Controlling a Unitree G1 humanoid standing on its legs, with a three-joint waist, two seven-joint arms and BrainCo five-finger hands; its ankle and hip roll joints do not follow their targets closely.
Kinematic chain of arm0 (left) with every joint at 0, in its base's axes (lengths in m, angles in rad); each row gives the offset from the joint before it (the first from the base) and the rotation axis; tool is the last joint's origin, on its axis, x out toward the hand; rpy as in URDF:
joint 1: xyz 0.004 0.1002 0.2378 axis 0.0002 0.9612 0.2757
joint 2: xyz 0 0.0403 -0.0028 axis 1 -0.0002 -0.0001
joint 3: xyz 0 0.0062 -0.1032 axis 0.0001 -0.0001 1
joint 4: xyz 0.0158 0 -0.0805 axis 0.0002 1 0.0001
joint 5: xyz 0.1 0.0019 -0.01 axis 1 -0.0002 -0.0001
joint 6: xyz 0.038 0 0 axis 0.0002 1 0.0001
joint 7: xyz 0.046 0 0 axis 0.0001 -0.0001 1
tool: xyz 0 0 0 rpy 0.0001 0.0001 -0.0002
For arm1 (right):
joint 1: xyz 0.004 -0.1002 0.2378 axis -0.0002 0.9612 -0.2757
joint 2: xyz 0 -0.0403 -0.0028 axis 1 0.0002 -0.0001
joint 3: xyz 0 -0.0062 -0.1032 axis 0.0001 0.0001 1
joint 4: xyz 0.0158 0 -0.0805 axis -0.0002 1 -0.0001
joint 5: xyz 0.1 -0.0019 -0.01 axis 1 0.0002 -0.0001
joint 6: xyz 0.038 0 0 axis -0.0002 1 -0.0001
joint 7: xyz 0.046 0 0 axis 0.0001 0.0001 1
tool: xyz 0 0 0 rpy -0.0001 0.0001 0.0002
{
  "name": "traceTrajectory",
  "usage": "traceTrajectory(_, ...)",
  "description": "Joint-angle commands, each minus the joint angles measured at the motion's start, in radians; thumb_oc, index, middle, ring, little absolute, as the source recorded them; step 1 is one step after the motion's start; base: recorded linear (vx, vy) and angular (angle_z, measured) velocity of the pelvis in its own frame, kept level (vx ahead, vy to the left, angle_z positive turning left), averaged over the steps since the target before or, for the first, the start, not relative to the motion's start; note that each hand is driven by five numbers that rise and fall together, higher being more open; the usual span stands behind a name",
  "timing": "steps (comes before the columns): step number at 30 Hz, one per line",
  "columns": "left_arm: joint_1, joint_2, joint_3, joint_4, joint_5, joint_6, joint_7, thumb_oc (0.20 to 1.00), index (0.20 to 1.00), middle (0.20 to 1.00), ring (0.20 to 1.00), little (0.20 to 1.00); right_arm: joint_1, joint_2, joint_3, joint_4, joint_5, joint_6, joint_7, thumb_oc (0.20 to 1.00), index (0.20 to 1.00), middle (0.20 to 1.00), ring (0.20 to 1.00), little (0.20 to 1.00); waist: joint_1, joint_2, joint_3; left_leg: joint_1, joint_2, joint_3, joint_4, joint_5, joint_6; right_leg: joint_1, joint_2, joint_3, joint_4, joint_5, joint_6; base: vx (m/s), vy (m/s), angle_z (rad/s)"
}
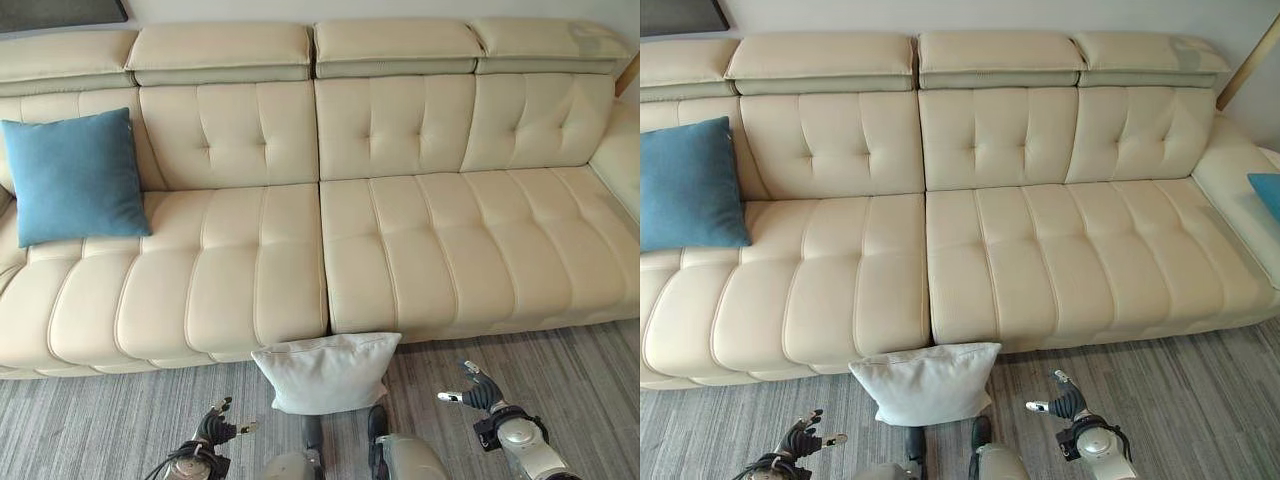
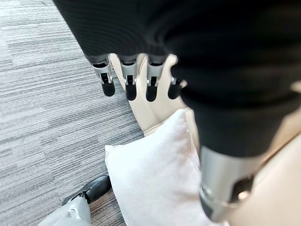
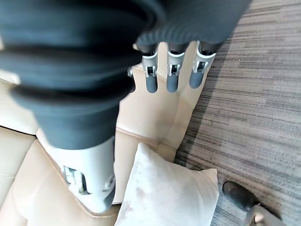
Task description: Pick up all the scattered cushions and arrange them neatly on the sofa.
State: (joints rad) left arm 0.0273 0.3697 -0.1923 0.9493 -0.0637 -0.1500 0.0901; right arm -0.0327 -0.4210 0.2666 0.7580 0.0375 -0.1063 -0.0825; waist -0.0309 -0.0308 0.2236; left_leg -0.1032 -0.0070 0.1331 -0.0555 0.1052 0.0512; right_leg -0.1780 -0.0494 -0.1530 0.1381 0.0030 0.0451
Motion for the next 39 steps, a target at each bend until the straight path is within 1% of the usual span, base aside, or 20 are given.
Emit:
traceTrajectory(1, -0.111, 0.050, 0.035, -0.029, -0.093, -0.038, 0.064, 1.000, 1.000, 1.000, 1.000, 1.000, -0.090, -0.043, 0.021, -0.003, 0.017, -0.028, -0.041, 1.000, 1.000, 1.000, 1.000, 1.000, 0.015, -0.017, 0.068, -0.055, -0.016, 0.002, 0.177, -0.159, -0.075, -0.017, -0.022, -0.008, 0.028, -0.050, 0.051, -0.35, -0.083, 0.37)
traceTrajectory(3, -0.185, 0.069, 0.044, -0.044, -0.186, -0.064, 0.104, 1.000, 1.000, 1.000, 1.000, 1.000, -0.155, -0.048, 0.016, 0.036, 0.072, -0.029, -0.066, 1.000, 1.000, 1.000, 1.000, 1.000, 0.017, -0.013, 0.103, -0.202, -0.010, -0.008, 0.264, -0.161, -0.080, -0.157, -0.039, -0.026, 0.119, -0.065, 0.039, -0.30, -0.065, 0.38)
traceTrajectory(5, -0.212, 0.078, 0.044, -0.046, -0.209, -0.072, 0.114, 1.000, 1.000, 1.000, 1.000, 1.000, -0.182, -0.051, 0.016, 0.058, 0.092, -0.030, -0.075, 1.000, 1.000, 1.000, 1.000, 1.000, 0.017, -0.012, 0.110, -0.248, -0.007, -0.009, 0.289, -0.162, -0.081, -0.202, -0.044, -0.032, 0.145, -0.070, 0.036, -0.13, -0.029, 0.32)
traceTrajectory(6, -0.265, 0.097, 0.039, -0.055, -0.252, -0.087, 0.134, 1.000, 1.000, 1.000, 1.000, 1.000, -0.240, -0.062, 0.010, 0.096, 0.146, -0.035, -0.096, 1.000, 1.000, 1.000, 1.000, 1.000, 0.014, -0.010, 0.130, -0.332, -0.002, -0.003, 0.333, -0.164, -0.080, -0.291, -0.053, -0.031, 0.199, -0.080, 0.031, -0.09, -0.024, 0.18)
traceTrajectory(7, -0.300, 0.108, 0.037, -0.050, -0.274, -0.096, 0.150, 1.000, 1.000, 1.000, 1.000, 1.000, -0.279, -0.068, 0.011, 0.116, 0.172, -0.039, -0.111, 1.000, 1.000, 1.000, 1.000, 1.000, 0.015, -0.009, 0.141, -0.366, 0.004, -0.008, 0.364, -0.192, -0.088, -0.328, -0.052, -0.027, 0.239, -0.112, 0.037, -0.14, -0.019, 0.12)
traceTrajectory(9, -0.330, 0.113, 0.040, -0.045, -0.309, -0.105, 0.156, 1.000, 1.000, 1.000, 1.000, 1.000, -0.321, -0.070, 0.009, 0.147, 0.203, -0.045, -0.119, 1.000, 1.000, 1.000, 1.000, 1.000, 0.013, -0.007, 0.151, -0.419, 0.012, 0.002, 0.398, -0.198, -0.087, -0.386, -0.059, -0.023, 0.275, -0.116, 0.038, -0.07, -0.001, 0.04)
traceTrajectory(11, -0.401, 0.133, 0.032, -0.034, -0.357, -0.120, 0.164, 1.000, 1.000, 1.000, 1.000, 1.000, -0.406, -0.086, 0.009, 0.175, 0.253, -0.058, -0.142, 1.000, 1.000, 1.000, 1.000, 1.000, 0.005, -0.001, 0.173, -0.528, 0.027, 0.007, 0.466, -0.209, -0.083, -0.500, -0.070, -0.011, 0.345, -0.128, 0.036, -0.15, 0.025, -0.10)
traceTrajectory(13, -0.524, 0.179, 0.004, 0.003, -0.378, -0.130, 0.181, 1.000, 1.000, 1.000, 1.000, 1.000, -0.572, -0.106, 0.012, 0.216, 0.343, -0.081, -0.174, 1.000, 1.000, 1.000, 1.000, 1.000, -0.008, 0.018, 0.187, -0.744, 0.044, 0.015, 0.592, -0.233, -0.076, -0.721, -0.086, 0.026, 0.480, -0.156, 0.029, -0.19, 0.079, -0.20)
traceTrajectory(16, -0.617, 0.201, -0.023, 0.030, -0.386, -0.134, 0.202, 1.000, 1.000, 1.000, 1.000, 1.000, -0.708, -0.111, 0.051, 0.202, 0.383, -0.099, -0.190, 1.000, 1.000, 1.000, 1.000, 1.000, -0.011, 0.026, 0.186, -0.884, 0.055, 0.016, 0.666, -0.248, -0.068, -0.863, -0.094, 0.049, 0.567, -0.176, 0.026, -0.05, 0.052, 0.05)
traceTrajectory(17, -0.619, 0.201, -0.023, 0.032, -0.386, -0.134, 0.201, 1.000, 1.000, 1.000, 1.000, 1.000, -0.710, -0.111, 0.052, 0.203, 0.384, -0.099, -0.190, 1.000, 1.000, 1.000, 1.000, 1.000, -0.011, 0.026, 0.183, -0.891, 0.056, 0.017, 0.670, -0.249, -0.067, -0.870, -0.095, 0.051, 0.571, -0.177, 0.026, 0.00, 0.024, -0.06)
traceTrajectory(19, -0.680, 0.197, -0.040, 0.062, -0.384, -0.132, 0.225, 1.000, 1.000, 1.000, 1.000, 1.000, -0.792, -0.090, 0.084, 0.189, 0.408, -0.116, -0.204, 1.000, 1.000, 1.000, 1.000, 1.000, -0.010, 0.029, 0.169, -0.966, 0.055, 0.018, 0.710, -0.258, -0.061, -0.936, -0.093, 0.061, 0.603, -0.183, 0.025, 0.02, 0.021, -0.11)
traceTrajectory(20, -0.753, 0.180, -0.080, 0.091, -0.385, -0.130, 0.250, 1.000, 1.000, 1.000, 1.000, 1.000, -0.877, -0.048, 0.135, 0.174, 0.432, -0.124, -0.219, 1.000, 1.000, 1.000, 1.000, 1.000, -0.012, 0.030, 0.163, -1.023, 0.049, 0.014, 0.744, -0.266, -0.053, -0.994, -0.089, 0.067, 0.635, -0.192, 0.020, 0.04, 0.025, -0.03)
traceTrajectory(22, -0.781, 0.173, -0.098, 0.102, -0.380, -0.126, 0.254, 1.000, 1.000, 1.000, 1.000, 1.000, -0.910, -0.026, 0.156, 0.170, 0.437, -0.125, -0.225, 1.000, 1.000, 1.000, 1.000, 1.000, -0.012, 0.033, 0.160, -1.048, 0.046, 0.010, 0.760, -0.270, -0.049, -1.019, -0.087, 0.072, 0.652, -0.196, 0.016, 0.02, 0.008, -0.01)
traceTrajectory(24, -0.871, 0.129, -0.167, 0.132, -0.372, -0.116, 0.269, 1.000, 1.000, 1.000, 1.000, 1.000, -0.986, 0.065, 0.210, 0.178, 0.460, -0.131, -0.242, 1.000, 1.000, 1.000, 1.000, 1.000, -0.014, 0.039, 0.156, -1.093, 0.038, 0.008, 0.793, -0.276, -0.044, -1.063, -0.087, 0.076, 0.685, -0.205, 0.011, 0.02, 0.000, 0.00)
traceTrajectory(25, -0.905, 0.114, -0.190, 0.142, -0.372, -0.113, 0.273, 1.000, 1.000, 1.000, 1.000, 1.000, -1.011, 0.095, 0.224, 0.186, 0.472, -0.132, -0.240, 0.931, 0.931, 0.931, 0.931, 0.931, -0.012, 0.043, 0.155, -1.106, 0.034, 0.007, 0.801, -0.276, -0.043, -1.075, -0.087, 0.074, 0.697, -0.209, 0.008, 0.00, 0.000, 0.00)
traceTrajectory(26, -0.905, 0.114, -0.190, 0.142, -0.372, -0.114, 0.273, 0.796, 0.796, 0.796, 0.796, 0.796, -1.011, 0.095, 0.224, 0.186, 0.472, -0.132, -0.240, 0.489, 0.489, 0.489, 0.489, 0.489, -0.012, 0.043, 0.155, -1.107, 0.034, 0.007, 0.801, -0.277, -0.043, -1.076, -0.087, 0.074, 0.697, -0.209, 0.008, 0.00, 0.000, 0.00)
traceTrajectory(27, -0.929, 0.096, -0.205, 0.133, -0.378, -0.118, 0.279, 0.426, 0.426, 0.426, 0.426, 0.426, -1.025, 0.126, 0.237, 0.190, 0.488, -0.135, -0.238, 0.200, 0.200, 0.200, 0.200, 0.200, -0.009, 0.048, 0.155, -1.113, 0.031, 0.004, 0.804, -0.277, -0.041, -1.083, -0.087, 0.077, 0.702, -0.209, 0.008, 0.00, 0.000, 0.00)
traceTrajectory(28, -0.948, 0.079, -0.215, 0.120, -0.382, -0.121, 0.286, 0.200, 0.200, 0.200, 0.200, 0.200, -1.027, 0.152, 0.236, 0.187, 0.505, -0.139, -0.239, 0.200, 0.200, 0.200, 0.200, 0.200, -0.007, 0.050, 0.153, -1.114, 0.027, 0.003, 0.802, -0.276, -0.041, -1.084, -0.089, 0.073, 0.701, -0.210, 0.008, 0.00, 0.000, 0.00)
traceTrajectory(32, -0.972, 0.061, -0.239, 0.023, -0.365, -0.152, 0.318, 0.200, 0.200, 0.200, 0.200, 0.200, -1.007, 0.218, 0.263, 0.142, 0.520, -0.158, -0.224, 0.200, 0.200, 0.200, 0.200, 0.200, -0.001, 0.053, 0.145, -1.098, 0.016, -0.009, 0.771, -0.263, -0.042, -1.070, -0.080, 0.075, 0.684, -0.198, 0.010, 0.00, 0.001, 0.05)
traceTrajectory(39, -0.935, 0.046, -0.220, -0.126, -0.348, -0.189, 0.349, 0.200, 0.200, 0.200, 0.200, 0.200, -0.948, 0.213, 0.272, 0.077, 0.482, -0.172, -0.213, 0.200, 0.200, 0.200, 0.200, 0.200, 0.005, 0.049, 0.140, -1.026, 0.015, -0.024, 0.689, -0.241, -0.048, -1.003, -0.070, 0.080, 0.607, -0.163, 0.020, -0.03, 0.001, 0.09)
